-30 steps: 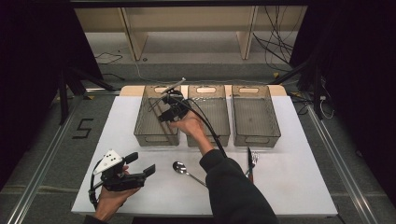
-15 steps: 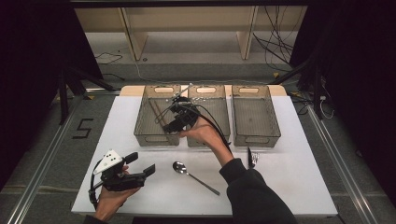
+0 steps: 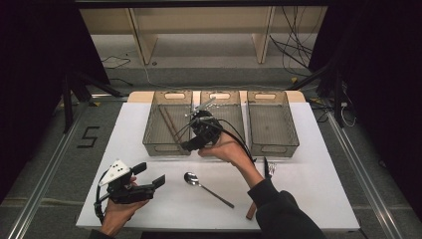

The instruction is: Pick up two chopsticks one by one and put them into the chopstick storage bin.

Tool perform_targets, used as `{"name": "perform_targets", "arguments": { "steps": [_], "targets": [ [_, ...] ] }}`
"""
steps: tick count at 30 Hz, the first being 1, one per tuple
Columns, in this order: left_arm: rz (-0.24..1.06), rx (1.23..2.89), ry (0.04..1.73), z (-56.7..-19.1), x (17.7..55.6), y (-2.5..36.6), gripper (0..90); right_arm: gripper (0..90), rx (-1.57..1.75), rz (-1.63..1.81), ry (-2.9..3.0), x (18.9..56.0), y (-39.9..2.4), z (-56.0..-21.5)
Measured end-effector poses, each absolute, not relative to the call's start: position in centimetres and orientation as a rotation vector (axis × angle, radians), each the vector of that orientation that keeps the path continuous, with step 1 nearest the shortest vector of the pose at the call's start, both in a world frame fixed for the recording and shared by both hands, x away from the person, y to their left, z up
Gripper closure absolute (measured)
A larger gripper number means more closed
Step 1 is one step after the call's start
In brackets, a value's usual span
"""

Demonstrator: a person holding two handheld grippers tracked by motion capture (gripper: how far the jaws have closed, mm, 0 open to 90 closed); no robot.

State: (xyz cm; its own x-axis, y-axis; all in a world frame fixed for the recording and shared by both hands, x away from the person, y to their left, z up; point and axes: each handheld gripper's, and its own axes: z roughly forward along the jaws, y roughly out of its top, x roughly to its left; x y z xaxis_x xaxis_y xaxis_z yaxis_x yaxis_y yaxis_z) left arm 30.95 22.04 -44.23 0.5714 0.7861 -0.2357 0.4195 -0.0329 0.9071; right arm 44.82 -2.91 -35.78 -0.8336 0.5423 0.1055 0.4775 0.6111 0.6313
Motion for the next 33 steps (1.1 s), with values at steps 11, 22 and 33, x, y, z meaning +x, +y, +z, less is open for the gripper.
{"name": "perform_targets", "arguments": {
  "steps": [11, 22, 33],
  "targets": [
    [0.399, 1.661, 1.023, -44.2, 31.0, 22.1, 11.6, 29.5, 0.861, 0.945, 2.749, 42.9, -4.8, -37.1],
    [0.400, 1.664, 1.024, -44.2, 31.0, 22.1, 11.6, 29.6, 0.870, 0.847, 2.780, 41.1, -5.6, -38.9],
    [0.397, 1.661, 1.031, -44.3, 31.1, 22.1, 11.6, 28.7, 0.863, 0.839, 2.806, 40.0, -6.0, -40.0]
  ]
}}
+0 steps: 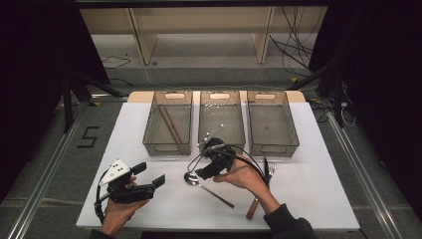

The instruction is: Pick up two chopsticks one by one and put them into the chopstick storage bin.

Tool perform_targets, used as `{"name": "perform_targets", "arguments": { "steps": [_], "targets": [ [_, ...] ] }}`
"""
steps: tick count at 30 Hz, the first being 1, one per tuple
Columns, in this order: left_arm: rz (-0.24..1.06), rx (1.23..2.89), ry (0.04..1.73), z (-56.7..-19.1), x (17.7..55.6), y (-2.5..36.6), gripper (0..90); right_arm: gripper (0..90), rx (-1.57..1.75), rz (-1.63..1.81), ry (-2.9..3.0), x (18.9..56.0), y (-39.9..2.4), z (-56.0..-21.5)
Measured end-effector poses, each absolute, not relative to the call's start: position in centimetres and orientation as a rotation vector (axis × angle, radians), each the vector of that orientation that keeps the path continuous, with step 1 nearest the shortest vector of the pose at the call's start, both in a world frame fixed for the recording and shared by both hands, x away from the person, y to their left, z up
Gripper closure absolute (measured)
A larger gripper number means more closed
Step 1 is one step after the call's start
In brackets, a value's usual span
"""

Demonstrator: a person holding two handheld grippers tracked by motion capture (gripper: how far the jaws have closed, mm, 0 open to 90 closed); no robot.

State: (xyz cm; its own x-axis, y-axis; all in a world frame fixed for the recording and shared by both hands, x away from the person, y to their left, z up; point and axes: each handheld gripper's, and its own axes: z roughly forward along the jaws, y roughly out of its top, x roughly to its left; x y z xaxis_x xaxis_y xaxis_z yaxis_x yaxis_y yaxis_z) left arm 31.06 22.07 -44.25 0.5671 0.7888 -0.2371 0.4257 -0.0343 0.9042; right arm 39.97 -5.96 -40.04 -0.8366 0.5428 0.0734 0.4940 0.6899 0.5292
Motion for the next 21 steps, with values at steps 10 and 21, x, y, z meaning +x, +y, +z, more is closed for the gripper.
{"name": "perform_targets", "arguments": {
  "steps": [10, 21],
  "targets": [
    [0.396, 1.667, 1.031, -44.2, 31.3, 21.7, 11.6, 28.4, 0.844, 0.754, 2.842, 39.2, -5.3, -41.2],
    [0.395, 1.666, 1.031, -44.2, 31.3, 21.8, 11.6, 27.4, 0.830, 0.702, 2.877, 38.7, -5.0, -42.2]
  ]
}}
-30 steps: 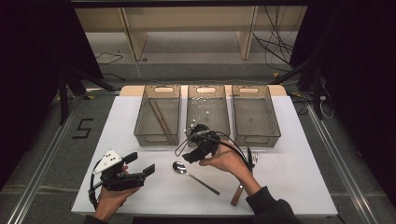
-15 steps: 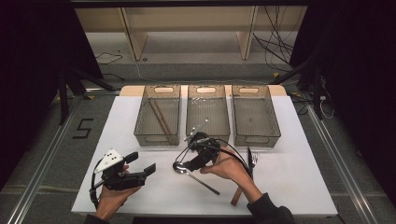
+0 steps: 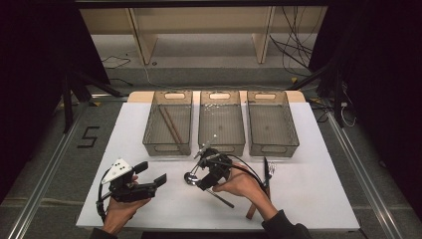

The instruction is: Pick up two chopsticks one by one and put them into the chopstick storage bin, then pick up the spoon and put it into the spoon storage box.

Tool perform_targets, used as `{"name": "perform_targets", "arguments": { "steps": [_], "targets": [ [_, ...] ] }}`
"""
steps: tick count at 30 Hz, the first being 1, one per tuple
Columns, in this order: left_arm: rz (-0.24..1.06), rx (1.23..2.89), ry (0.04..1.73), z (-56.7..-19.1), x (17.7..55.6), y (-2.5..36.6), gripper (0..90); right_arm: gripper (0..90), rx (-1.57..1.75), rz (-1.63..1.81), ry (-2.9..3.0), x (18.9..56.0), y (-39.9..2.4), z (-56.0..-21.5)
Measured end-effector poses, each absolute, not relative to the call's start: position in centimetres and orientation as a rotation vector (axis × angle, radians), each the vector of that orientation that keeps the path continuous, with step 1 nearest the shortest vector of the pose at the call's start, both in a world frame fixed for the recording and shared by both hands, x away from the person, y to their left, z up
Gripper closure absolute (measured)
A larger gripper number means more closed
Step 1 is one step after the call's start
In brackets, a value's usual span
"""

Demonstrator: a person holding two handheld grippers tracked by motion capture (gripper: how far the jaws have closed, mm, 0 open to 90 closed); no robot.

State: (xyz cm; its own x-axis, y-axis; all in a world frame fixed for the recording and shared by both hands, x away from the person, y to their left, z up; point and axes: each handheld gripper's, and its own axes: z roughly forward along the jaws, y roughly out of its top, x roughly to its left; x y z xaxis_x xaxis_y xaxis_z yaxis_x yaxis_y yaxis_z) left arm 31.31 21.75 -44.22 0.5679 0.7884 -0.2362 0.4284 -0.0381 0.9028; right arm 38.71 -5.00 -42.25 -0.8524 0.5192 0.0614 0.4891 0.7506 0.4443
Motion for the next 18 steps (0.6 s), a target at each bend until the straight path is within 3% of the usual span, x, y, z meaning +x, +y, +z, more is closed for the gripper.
{"name": "perform_targets", "arguments": {
  "steps": [11, 18],
  "targets": [
    [0.392, 1.666, 1.027, -44.2, 31.3, 21.8, 11.6, 24.8, 0.823, 0.608, 2.901, 38.4, -4.6, -43.3],
    [0.391, 1.670, 1.026, -44.2, 31.4, 21.7, 11.6, 30.7, 0.805, 0.560, 2.920, 38.1, -4.5, -43.7]
  ]
}}
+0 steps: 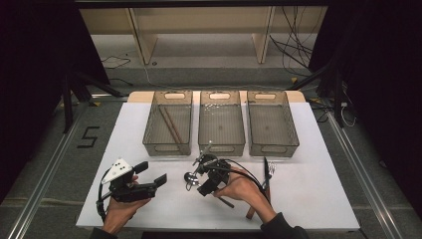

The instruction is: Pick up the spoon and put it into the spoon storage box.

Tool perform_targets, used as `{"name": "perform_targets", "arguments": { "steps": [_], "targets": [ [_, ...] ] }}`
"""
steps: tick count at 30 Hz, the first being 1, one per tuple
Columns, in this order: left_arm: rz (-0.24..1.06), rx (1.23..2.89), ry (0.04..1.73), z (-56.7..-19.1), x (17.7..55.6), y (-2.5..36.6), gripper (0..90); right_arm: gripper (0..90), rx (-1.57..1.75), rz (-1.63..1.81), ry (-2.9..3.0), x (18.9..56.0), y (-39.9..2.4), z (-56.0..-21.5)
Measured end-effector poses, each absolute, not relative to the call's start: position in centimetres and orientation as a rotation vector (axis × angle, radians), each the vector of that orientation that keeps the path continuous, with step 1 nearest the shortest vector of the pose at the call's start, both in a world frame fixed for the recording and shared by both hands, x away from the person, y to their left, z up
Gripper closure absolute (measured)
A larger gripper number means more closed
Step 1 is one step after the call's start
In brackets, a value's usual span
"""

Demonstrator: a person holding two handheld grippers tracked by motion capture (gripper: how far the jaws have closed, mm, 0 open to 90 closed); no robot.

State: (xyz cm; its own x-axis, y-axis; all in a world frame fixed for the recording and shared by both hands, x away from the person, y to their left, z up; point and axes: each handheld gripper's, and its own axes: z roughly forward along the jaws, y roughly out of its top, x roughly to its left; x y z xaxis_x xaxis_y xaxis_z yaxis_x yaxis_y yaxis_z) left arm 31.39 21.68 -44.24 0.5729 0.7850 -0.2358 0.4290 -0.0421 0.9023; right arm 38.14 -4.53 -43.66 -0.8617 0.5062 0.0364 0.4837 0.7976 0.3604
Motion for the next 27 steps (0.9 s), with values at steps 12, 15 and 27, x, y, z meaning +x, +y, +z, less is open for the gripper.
{"name": "perform_targets", "arguments": {
  "steps": [12, 15, 27],
  "targets": [
    [0.397, 1.671, 1.026, -44.2, 31.3, 21.6, 11.6, 43.6, 0.772, 0.475, 2.955, 38.0, -4.4, -44.3],
    [0.395, 1.670, 1.025, -44.2, 31.3, 21.6, 11.6, 46.4, 0.778, 0.452, 2.956, 38.0, -4.3, -44.6],
    [0.395, 1.670, 1.019, -44.2, 31.2, 21.7, 11.6, 58.3, 0.761, 0.318, 2.979, 38.1, -3.7, -45.6]
  ]
}}
